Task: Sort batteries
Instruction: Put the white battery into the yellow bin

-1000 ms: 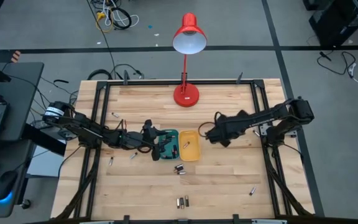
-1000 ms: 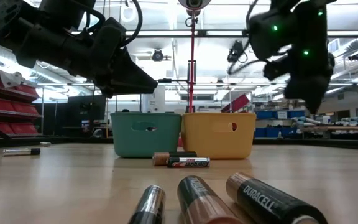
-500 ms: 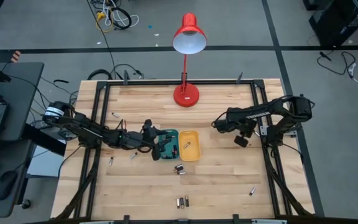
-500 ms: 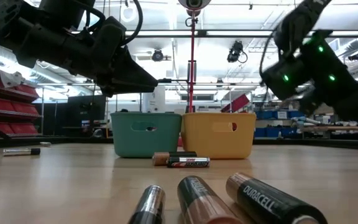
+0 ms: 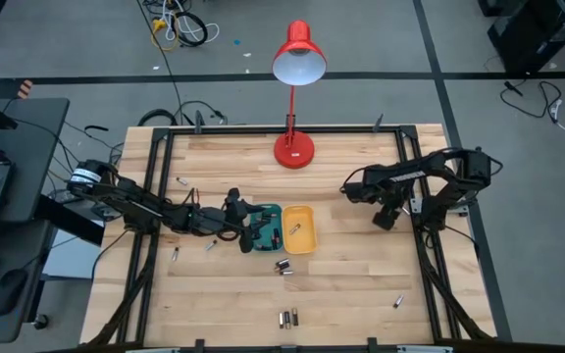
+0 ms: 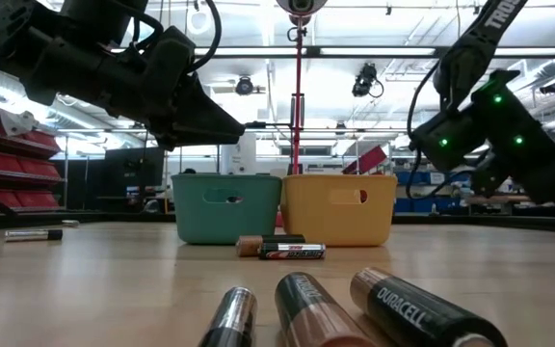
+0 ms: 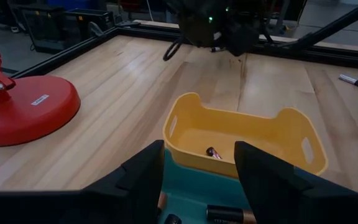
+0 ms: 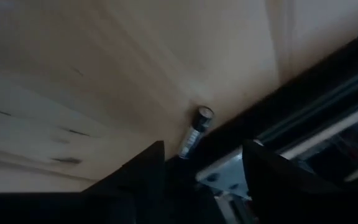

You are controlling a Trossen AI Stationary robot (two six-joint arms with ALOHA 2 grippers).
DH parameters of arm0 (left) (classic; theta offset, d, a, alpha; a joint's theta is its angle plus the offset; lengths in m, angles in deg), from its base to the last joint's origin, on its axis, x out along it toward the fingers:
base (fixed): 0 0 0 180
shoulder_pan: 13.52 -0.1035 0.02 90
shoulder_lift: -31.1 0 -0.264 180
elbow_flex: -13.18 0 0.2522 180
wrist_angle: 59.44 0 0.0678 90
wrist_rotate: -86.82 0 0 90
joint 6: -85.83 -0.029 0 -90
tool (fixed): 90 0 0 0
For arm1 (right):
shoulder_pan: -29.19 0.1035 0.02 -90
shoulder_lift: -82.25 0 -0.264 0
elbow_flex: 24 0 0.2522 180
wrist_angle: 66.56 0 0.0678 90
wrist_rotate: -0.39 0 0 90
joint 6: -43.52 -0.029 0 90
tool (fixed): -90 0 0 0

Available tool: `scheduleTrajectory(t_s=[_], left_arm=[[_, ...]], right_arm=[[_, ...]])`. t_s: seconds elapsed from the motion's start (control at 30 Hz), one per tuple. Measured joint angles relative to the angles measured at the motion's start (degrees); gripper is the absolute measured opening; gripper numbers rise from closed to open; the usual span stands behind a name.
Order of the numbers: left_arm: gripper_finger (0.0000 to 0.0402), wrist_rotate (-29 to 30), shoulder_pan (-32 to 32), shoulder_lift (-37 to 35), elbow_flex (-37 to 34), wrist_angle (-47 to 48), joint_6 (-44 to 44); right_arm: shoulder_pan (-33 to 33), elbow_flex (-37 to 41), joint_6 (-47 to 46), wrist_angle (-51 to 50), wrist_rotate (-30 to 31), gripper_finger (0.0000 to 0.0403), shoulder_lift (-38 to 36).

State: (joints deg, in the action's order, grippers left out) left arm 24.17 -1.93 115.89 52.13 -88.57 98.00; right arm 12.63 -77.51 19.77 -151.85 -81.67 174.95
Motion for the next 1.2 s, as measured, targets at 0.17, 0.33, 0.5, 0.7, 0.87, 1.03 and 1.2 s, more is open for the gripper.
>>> scheduleTrajectory(t_s=[0.17,0.33,0.5,0.7,0.87,1.03,1.2], left_arm=[[0.0211,0.02,0.00,0.00,0.00,0.00,0.02],[0.0211,0.02,0.00,0.00,0.00,0.02,0.04],[0.0211,0.06,-0.02,0.00,0.00,0.02,-0.01],[0.0211,0.07,-0.02,0.00,0.00,0.16,-0.09],[0.0211,0.09,-0.02,0.00,0.00,1.75,-0.10],[0.0211,0.09,-0.02,-0.01,0.00,2.27,-0.28],[0.0211,0.15,-0.10,-0.02,0.00,2.21,-1.62]], right_arm=[[-1.38,0.00,1.17,4.40,-1.65,0.0196,0.00],[-2.84,0.00,2.94,5.05,-2.19,0.0183,0.00],[-5.48,0.00,4.23,3.11,-3.17,0.0176,0.00],[-8.94,0.60,9.19,4.23,-9.74,0.0176,0.00],[-11.69,0.63,10.14,4.76,-10.67,0.0175,0.00],[-13.85,0.63,10.08,4.47,-10.73,0.0174,0.00],[-12.84,0.07,12.42,4.18,-14.15,0.0174,0.00]])
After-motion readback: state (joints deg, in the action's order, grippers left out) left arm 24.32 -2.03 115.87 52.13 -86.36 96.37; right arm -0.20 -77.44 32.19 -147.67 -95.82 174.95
